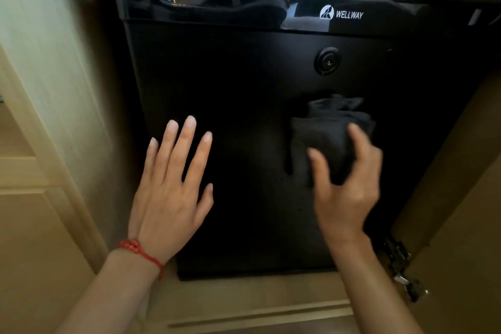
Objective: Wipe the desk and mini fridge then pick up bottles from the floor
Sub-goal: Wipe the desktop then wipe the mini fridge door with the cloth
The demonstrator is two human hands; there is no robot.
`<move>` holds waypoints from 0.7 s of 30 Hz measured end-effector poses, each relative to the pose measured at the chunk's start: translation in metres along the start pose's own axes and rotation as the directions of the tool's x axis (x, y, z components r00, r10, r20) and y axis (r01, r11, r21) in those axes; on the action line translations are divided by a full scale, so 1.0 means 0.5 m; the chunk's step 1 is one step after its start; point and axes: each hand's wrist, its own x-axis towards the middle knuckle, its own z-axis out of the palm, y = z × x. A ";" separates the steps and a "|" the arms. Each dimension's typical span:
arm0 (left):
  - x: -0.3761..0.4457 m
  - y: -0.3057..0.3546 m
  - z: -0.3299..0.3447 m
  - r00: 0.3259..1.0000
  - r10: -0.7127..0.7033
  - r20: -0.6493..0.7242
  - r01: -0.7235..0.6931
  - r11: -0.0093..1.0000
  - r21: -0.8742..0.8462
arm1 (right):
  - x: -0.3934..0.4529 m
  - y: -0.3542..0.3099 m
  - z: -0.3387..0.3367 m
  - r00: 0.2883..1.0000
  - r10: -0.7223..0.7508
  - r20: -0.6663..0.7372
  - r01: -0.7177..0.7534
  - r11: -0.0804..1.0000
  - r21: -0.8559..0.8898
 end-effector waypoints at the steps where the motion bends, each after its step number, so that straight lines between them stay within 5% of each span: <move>1: 0.000 0.000 0.001 1.000 -0.002 0.011 0.002 1.000 0.002 | -0.002 0.008 -0.007 0.997 0.061 -0.042 -0.060 0.998 0.018; 7: -0.001 0.007 0.003 1.000 -0.022 0.020 0.022 1.000 -0.014 | -0.042 -0.045 0.024 0.950 0.285 -0.128 -0.265 0.952 0.150; 12: -0.010 0.009 0.001 0.999 -0.031 -0.013 0.030 0.997 -0.065 | -0.099 -0.102 0.063 0.994 -0.024 0.109 0.012 0.994 0.112; 16: -0.037 0.019 0.004 1.000 0.007 -0.002 -0.007 0.997 -0.077 | -0.092 -0.066 0.048 0.979 -0.151 0.136 0.147 0.988 0.038; 21: -0.058 0.017 0.011 0.998 -0.001 0.059 0.008 0.993 -0.114 | -0.092 0.017 -0.006 0.986 0.165 -0.014 -0.165 0.986 -0.001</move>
